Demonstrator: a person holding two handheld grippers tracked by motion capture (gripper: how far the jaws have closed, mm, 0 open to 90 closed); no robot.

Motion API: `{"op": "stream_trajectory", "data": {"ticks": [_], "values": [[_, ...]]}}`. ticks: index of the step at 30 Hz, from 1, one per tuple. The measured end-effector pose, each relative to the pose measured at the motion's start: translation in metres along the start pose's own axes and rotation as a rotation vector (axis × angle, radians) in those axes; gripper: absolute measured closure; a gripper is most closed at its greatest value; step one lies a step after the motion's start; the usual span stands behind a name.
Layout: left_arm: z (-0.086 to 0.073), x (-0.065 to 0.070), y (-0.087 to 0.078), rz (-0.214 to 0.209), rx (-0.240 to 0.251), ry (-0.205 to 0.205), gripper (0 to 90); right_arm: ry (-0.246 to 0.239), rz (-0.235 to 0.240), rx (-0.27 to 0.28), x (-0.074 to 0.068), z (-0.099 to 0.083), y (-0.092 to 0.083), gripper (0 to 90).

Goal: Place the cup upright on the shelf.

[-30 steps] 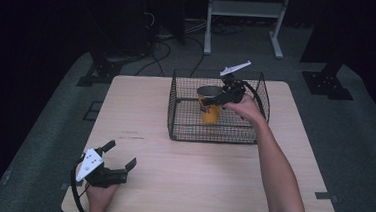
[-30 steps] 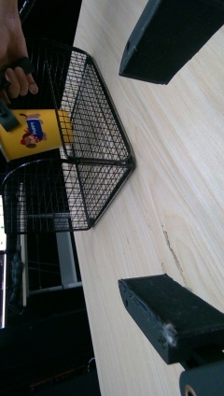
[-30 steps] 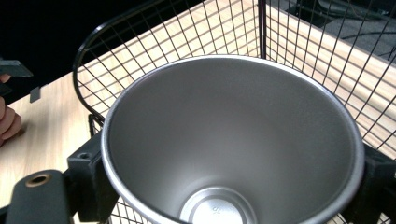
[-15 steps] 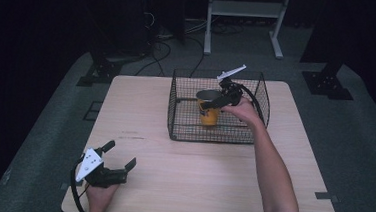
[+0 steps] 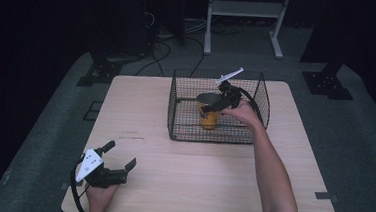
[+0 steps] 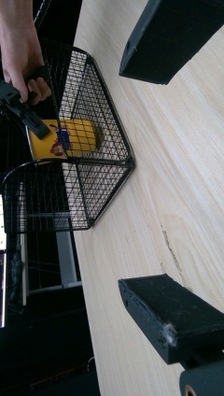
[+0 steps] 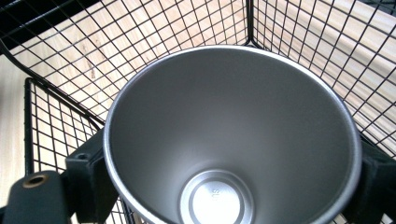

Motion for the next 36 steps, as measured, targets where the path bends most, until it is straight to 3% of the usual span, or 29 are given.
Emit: {"op": "stream_trajectory", "data": {"ticks": [20,36], "values": [[0.0,0.0,0.002,0.003,-0.008,0.003,0.8,-0.065,-0.042,-0.025,-0.005,-0.007,-0.004,8.0],[0.0,0.001,0.002,0.0,-0.01,0.007,0.8,-0.06,-0.039,-0.006,-0.012,-0.004,-0.011,2.1]]}}
Point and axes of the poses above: each handheld gripper's, and its own axes: y roughly forward along the jaws, z roughly out of its top, x roughly to its right, the point moved 7 cm from there along y, roughly forward along the jaws, and after that the axes turned 12 degrees about -x, right-handed, at the moved point
